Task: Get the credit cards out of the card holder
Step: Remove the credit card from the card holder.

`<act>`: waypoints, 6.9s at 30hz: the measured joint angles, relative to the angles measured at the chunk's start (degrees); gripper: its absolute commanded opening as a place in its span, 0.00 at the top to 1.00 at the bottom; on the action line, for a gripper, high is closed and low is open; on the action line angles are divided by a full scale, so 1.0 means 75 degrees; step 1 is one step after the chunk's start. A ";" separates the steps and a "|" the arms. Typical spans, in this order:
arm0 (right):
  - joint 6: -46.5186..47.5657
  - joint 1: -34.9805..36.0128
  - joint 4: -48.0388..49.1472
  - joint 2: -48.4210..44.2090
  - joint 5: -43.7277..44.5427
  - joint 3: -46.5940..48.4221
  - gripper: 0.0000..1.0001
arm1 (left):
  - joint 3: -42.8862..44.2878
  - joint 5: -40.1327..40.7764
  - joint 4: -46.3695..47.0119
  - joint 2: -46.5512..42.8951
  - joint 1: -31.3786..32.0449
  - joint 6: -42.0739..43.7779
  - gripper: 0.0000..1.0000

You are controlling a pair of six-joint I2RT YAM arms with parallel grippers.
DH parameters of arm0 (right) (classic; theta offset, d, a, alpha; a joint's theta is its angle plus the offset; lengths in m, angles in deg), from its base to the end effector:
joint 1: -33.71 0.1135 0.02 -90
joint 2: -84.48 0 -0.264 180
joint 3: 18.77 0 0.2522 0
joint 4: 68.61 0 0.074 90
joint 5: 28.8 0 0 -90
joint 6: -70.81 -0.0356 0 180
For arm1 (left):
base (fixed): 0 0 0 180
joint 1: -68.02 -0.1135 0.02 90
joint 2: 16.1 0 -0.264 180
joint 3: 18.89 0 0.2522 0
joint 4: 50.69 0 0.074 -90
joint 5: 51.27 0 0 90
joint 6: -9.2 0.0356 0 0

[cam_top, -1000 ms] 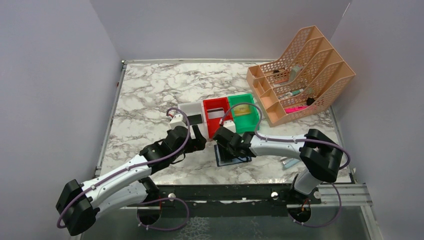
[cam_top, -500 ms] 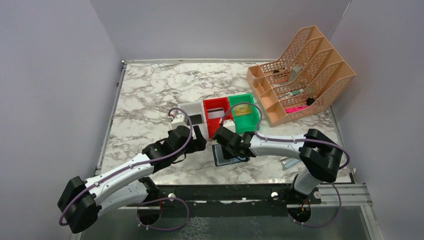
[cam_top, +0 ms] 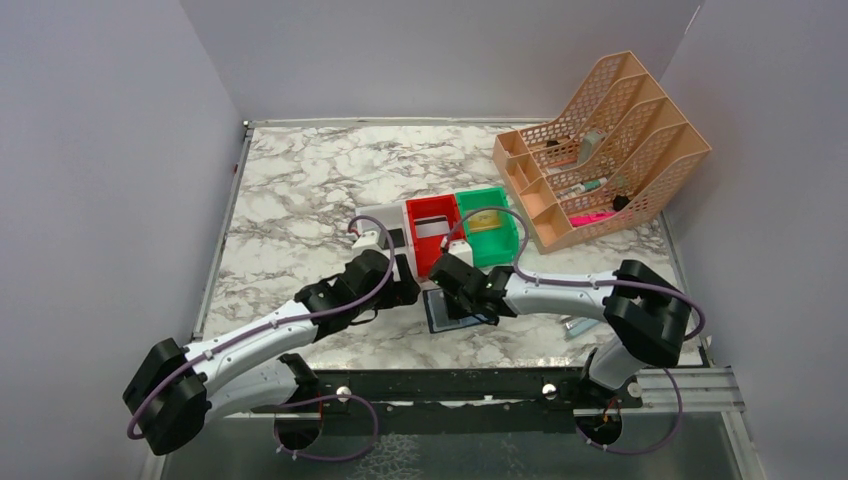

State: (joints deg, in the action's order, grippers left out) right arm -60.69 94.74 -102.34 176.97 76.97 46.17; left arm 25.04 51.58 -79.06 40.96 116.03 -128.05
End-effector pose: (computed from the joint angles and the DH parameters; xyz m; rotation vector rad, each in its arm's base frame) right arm 0.1572 0.2640 0.1657 -0.3505 2.5807 0.2942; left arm 0.1420 -0.1459 0.2057 -0.1035 2.3471 -0.6028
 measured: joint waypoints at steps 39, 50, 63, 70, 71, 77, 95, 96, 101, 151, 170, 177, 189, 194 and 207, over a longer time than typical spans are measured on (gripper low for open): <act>-0.0117 -0.0548 0.0941 -0.0396 -0.0930 -0.0697 0.74 | 0.0006 -0.1306 0.0816 0.0691 -0.0003 0.0256 0.09; 0.0044 -0.0551 0.0985 -0.0350 -0.1209 -0.0670 0.86 | 0.0009 -0.1309 0.0775 0.0688 -0.0003 0.0256 0.09; 0.0169 -0.0551 0.1268 -0.0350 -0.1868 -0.0612 0.85 | 0.0012 -0.1463 0.0930 0.1096 -0.0003 0.0248 0.12; 0.0137 -0.0551 0.1402 -0.0350 -0.1979 -0.0612 0.84 | 0.0012 -0.1679 0.1154 0.1125 -0.0003 0.0239 0.25; 0.0134 -0.0551 0.1402 -0.0350 -0.1979 -0.0612 0.84 | 0.0012 -0.1702 0.1186 0.1131 -0.0003 0.0239 0.26; 0.0108 -0.0551 0.1396 -0.0329 -0.1973 -0.0612 0.82 | -0.0055 -0.1868 0.1378 0.1169 -0.0003 0.0187 0.27; 0.0090 -0.0551 0.1405 -0.0154 -0.1970 -0.0612 0.69 | -0.0087 -0.1976 0.1428 0.1212 -0.0003 0.0157 0.27; 0.0087 -0.0551 0.1416 -0.0154 -0.1973 -0.0612 0.69 | -0.0087 -0.1976 0.1428 0.1212 -0.0003 0.0157 0.27; 0.0131 -0.0551 0.1489 -0.0154 -0.2002 -0.0627 0.79 | -0.0087 -0.1976 0.1428 0.1218 -0.0003 0.0154 0.27; 0.0134 -0.0571 0.2457 -0.0909 -0.2626 -0.1326 0.34 | -0.0105 -0.0586 -0.0254 0.0143 -0.1102 -0.0096 0.10; 0.0405 0.1166 -0.0207 0.1317 0.0522 0.1396 0.29 | -0.0548 -0.0906 -0.0577 -0.0854 -0.1988 -0.0070 0.09; 0.0335 0.1172 -0.0291 0.1346 0.0606 0.1431 0.34 | -0.0554 -0.1078 -0.0510 -0.0845 -0.1993 -0.0012 0.09; 0.0204 0.0058 0.1460 0.0332 -0.1469 -0.0032 0.38 | -0.0557 -0.1644 -0.0134 -0.0548 -0.1993 0.0003 0.09; 0.0090 -0.0425 0.2145 0.0140 -0.2474 -0.0498 0.37 | -0.0557 -0.1903 0.0058 -0.0358 -0.1993 0.0023 0.09; -0.0082 -0.0918 0.2926 0.0000 -0.3488 -0.1000 0.33 | -0.0557 -0.2626 0.0595 -0.0085 -0.1993 0.0166 0.09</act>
State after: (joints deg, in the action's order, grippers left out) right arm -61.30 87.86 -80.39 176.97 50.81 38.68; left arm 20.87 31.88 -74.60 40.33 101.08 -126.80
